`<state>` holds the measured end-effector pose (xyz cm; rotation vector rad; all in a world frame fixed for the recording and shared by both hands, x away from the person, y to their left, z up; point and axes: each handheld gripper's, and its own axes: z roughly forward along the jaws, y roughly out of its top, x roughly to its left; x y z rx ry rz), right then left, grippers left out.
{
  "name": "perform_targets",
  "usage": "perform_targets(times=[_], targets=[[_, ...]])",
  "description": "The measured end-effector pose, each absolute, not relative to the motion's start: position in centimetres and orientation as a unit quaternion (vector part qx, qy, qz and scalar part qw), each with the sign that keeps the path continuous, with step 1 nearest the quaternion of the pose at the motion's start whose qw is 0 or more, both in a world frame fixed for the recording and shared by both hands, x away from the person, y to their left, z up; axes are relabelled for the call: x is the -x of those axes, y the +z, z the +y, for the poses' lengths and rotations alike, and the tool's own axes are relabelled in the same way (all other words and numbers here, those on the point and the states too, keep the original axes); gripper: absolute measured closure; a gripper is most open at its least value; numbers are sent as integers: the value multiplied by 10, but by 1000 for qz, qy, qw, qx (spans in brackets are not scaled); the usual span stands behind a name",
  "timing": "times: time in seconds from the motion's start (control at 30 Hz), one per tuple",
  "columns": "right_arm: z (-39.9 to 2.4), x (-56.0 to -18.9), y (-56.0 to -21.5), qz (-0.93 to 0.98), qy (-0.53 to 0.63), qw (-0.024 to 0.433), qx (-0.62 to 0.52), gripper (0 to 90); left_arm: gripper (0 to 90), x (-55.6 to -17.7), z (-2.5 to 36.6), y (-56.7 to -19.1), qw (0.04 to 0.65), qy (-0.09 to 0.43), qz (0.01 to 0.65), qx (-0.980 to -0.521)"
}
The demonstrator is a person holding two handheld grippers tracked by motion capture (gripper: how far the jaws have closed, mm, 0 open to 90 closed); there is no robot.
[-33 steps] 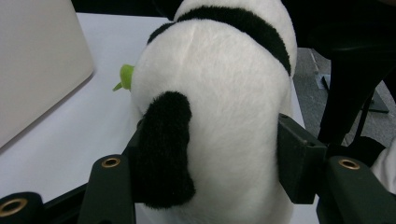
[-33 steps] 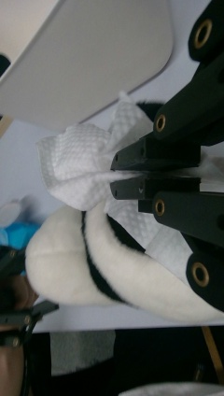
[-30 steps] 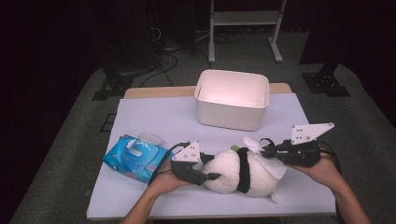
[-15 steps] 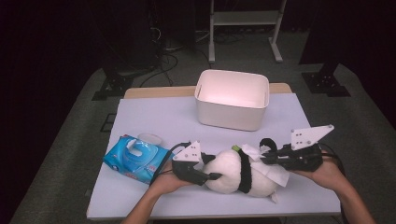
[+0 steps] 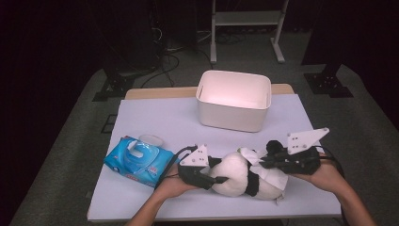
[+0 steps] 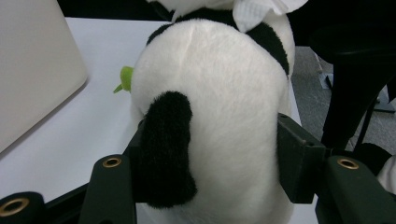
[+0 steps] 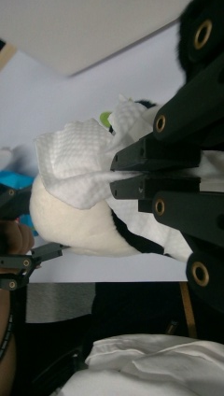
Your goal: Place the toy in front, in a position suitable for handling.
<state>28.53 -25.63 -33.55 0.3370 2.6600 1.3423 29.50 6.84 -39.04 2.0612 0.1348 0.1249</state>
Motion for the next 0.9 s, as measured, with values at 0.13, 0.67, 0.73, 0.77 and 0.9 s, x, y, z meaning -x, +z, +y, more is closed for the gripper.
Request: perform_targets(times=[0.13, 0.67, 0.73, 0.77, 0.9], targets=[[-251, -286, -336, 883, 450, 75, -112, 853, 424, -294, 67, -388, 509, 55, 57, -857], [-186, -298, -308, 872, 487, 45, -38, 853, 452, -286, 65, -363, 522, 70, 29, -850], [-170, -297, -304, 883, 465, 59, -21, 853, 455, -284, 66, -360, 513, 78, 24, -855], [-170, -297, -304, 883, 465, 59, -21, 853, 456, -284, 66, -360, 513, 78, 24, -855], [-191, -294, -314, 890, 449, 66, -44, 853, 453, -289, 70, -368, 518, 61, 38, -853]])
